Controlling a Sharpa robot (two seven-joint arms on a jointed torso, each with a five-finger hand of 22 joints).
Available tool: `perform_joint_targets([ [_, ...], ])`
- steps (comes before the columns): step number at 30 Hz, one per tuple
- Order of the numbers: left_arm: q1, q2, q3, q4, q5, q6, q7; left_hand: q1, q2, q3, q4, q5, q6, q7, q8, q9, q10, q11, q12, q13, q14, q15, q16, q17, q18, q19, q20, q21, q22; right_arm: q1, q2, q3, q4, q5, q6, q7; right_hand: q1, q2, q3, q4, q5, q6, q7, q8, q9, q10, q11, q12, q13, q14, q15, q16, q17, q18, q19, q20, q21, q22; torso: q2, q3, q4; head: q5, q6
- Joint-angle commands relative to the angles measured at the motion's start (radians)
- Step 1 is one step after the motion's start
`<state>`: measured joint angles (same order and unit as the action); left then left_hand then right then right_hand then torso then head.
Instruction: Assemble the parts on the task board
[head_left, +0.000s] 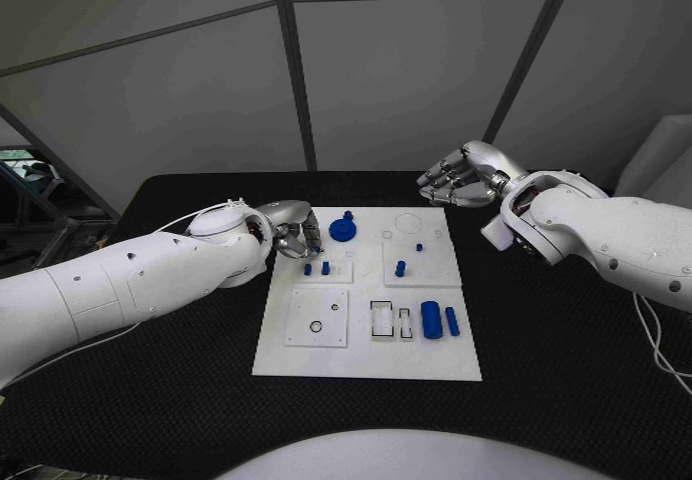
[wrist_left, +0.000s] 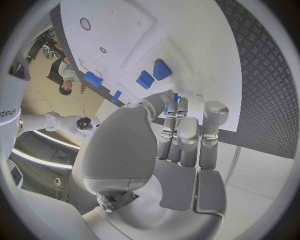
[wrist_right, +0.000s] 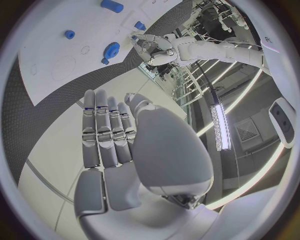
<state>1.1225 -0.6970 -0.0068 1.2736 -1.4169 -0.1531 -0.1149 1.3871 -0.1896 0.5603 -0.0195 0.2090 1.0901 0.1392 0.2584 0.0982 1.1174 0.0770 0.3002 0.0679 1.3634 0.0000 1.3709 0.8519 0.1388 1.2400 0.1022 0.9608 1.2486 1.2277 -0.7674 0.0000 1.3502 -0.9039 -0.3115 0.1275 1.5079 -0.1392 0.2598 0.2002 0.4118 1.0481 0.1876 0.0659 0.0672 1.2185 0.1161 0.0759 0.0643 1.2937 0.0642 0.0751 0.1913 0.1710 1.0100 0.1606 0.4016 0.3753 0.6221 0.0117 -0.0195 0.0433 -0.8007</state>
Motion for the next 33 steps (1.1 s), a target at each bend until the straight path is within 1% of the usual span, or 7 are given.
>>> perform_joint_targets([
  [1,0.001,0.002,0.001,0.002,0.015,-0.012,0.014,0.011,-0.003,0.007,-0.003,0.007,0.004,0.002,-0.005,0.002,0.008,0.002,-0.006,0.001,0.006,0.002,0.002,-0.006,-0.007,0.009,0.001,0.009,0.003,0.002,0.001,0.001,0.001,-0.002,-0.005,0.007,-0.011,-0.002,0.006,0.002,0.006,0.006,0.001,0.001,0.0,0.0,0.003,0.0,0.0,0.003,0.001,-0.004,-0.001,0.004,-0.007,0.002,0.006,0.001,0.0,0.0002,0.0001,0.0,0.001],
  [6,0.001,0.003,0.001,0.002,0.017,-0.011,0.016,0.01,-0.004,0.009,-0.004,0.01,0.003,0.004,-0.007,0.002,0.013,0.002,-0.01,0.002,0.006,0.003,0.002,-0.008,-0.007,0.011,0.001,0.012,0.006,0.002,0.001,0.001,0.001,-0.002,-0.004,0.007,-0.011,-0.002,0.006,0.002,0.006,0.006,0.001,0.001,0.0,0.0,0.003,0.0,0.0,0.003,0.001,-0.004,-0.001,0.004,-0.007,0.002,0.006,0.001,0.001,0.001,-0.0008,0.001,0.0],
  [9,0.001,0.004,0.001,0.002,0.018,-0.013,0.016,0.01,-0.003,0.01,-0.004,0.011,0.003,0.004,-0.007,0.002,0.015,0.002,-0.012,0.002,0.006,0.003,0.002,-0.008,-0.007,0.011,0.001,0.012,0.006,0.002,0.001,0.001,0.001,-0.002,-0.004,0.007,-0.011,-0.002,0.006,0.002,0.006,0.006,0.001,0.001,0.0,0.0,0.003,0.0,0.0,0.003,0.001,-0.004,-0.001,0.004,-0.007,0.002,0.006,0.001,0.001,0.0004,-0.0012,0.0,0.0],
  [11,0.001,0.005,0.001,0.001,0.018,-0.014,0.016,0.009,-0.004,0.014,-0.006,0.012,0.005,0.004,-0.01,0.003,0.023,0.003,-0.025,0.003,-0.022,0.002,-0.03,-0.092,-0.008,0.012,0.0,0.014,0.01,0.002,0.001,0.001,0.001,-0.002,-0.004,0.007,-0.011,-0.002,0.006,0.002,0.006,0.006,0.001,0.001,0.0,0.0,0.003,0.0,0.0,0.003,0.001,-0.004,-0.001,0.004,-0.007,0.002,0.006,0.001,0.0,0.0002,-0.0005,0.0,0.0],
  [12,0.001,0.005,0.001,0.002,0.019,-0.015,0.017,0.008,-0.004,0.016,-0.007,0.012,0.005,0.005,-0.011,0.004,0.026,0.002,-0.029,0.003,-0.028,0.002,-0.038,-0.109,-0.008,0.012,0.0,0.015,0.011,0.002,0.001,0.001,0.002,-0.002,-0.004,0.007,-0.011,-0.002,0.006,0.002,0.006,0.006,0.001,0.001,0.0,0.0,0.003,0.0,0.0,0.003,0.001,-0.004,-0.001,0.004,-0.007,0.002,0.006,0.001,0.0,0.0004,-0.0005,0.0,0.0],
  [33,0.001,0.005,0.001,0.005,0.049,-0.034,0.025,0.014,-0.001,0.029,-0.021,0.019,0.01,0.006,-0.015,0.011,0.069,-0.002,-0.067,0.009,-0.018,-0.003,-0.06,-0.141,-0.015,0.036,-0.005,0.052,0.037,0.002,0.001,0.001,0.001,-0.002,-0.005,0.007,-0.011,-0.002,0.006,0.002,0.006,0.006,0.001,0.001,0.0,0.0,0.003,0.0,0.0,0.003,0.001,-0.004,-0.001,0.004,-0.007,0.002,0.006,0.001,0.0,0.0003,-0.0001,0.0,0.002],
])
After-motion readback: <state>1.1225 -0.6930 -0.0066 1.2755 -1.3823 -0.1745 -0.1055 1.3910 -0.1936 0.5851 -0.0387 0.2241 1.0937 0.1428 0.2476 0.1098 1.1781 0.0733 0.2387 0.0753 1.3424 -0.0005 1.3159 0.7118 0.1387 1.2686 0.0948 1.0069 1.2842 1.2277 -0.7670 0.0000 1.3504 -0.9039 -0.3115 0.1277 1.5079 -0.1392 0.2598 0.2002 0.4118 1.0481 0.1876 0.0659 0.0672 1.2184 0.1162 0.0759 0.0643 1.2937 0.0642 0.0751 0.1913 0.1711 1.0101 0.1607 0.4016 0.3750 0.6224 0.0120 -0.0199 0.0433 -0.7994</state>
